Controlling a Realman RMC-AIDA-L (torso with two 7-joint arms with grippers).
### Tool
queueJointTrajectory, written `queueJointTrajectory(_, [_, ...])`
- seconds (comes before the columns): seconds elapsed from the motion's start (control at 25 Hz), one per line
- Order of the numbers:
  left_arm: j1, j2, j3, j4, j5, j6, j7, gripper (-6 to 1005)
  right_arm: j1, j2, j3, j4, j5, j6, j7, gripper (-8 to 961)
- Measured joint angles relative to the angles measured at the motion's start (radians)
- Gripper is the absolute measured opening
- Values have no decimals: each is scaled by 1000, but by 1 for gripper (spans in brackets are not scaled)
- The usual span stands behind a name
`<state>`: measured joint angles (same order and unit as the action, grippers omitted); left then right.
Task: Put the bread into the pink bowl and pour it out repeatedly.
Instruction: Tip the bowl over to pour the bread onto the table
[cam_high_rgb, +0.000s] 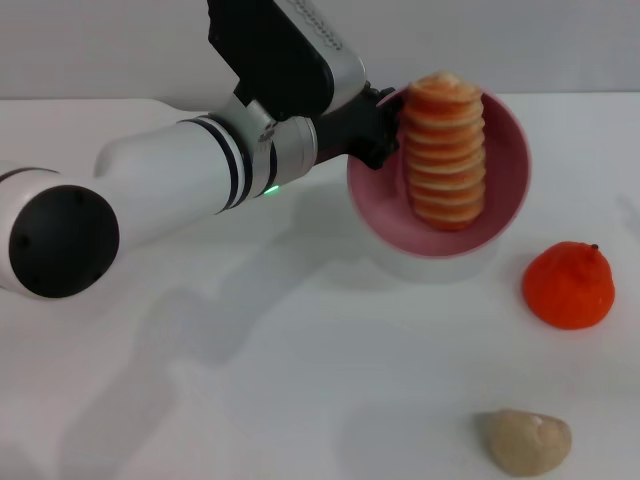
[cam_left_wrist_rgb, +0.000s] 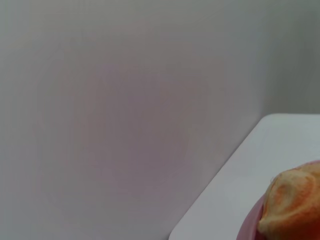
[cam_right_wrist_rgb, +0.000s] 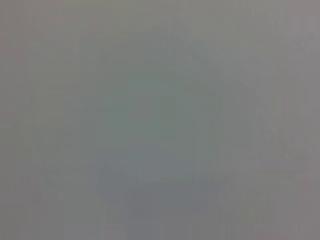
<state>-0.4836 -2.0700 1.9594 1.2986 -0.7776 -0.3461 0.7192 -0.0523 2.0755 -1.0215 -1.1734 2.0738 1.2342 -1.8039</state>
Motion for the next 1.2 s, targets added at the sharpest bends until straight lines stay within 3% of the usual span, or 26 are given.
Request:
queueJointTrajectory(0.24, [-16, -2, 42, -79, 12, 117, 73, 56, 2, 0, -3, 2, -9, 3, 0, 470])
queueJointTrajectory(1.0, [-21, -6, 143, -174, 16, 350, 268, 57, 9, 3, -8, 9, -11, 16, 0, 469])
queueJointTrajectory(1.2, [-23, -7, 149, -178, 17, 355, 277, 57, 12, 3, -8, 9, -11, 24, 0, 469])
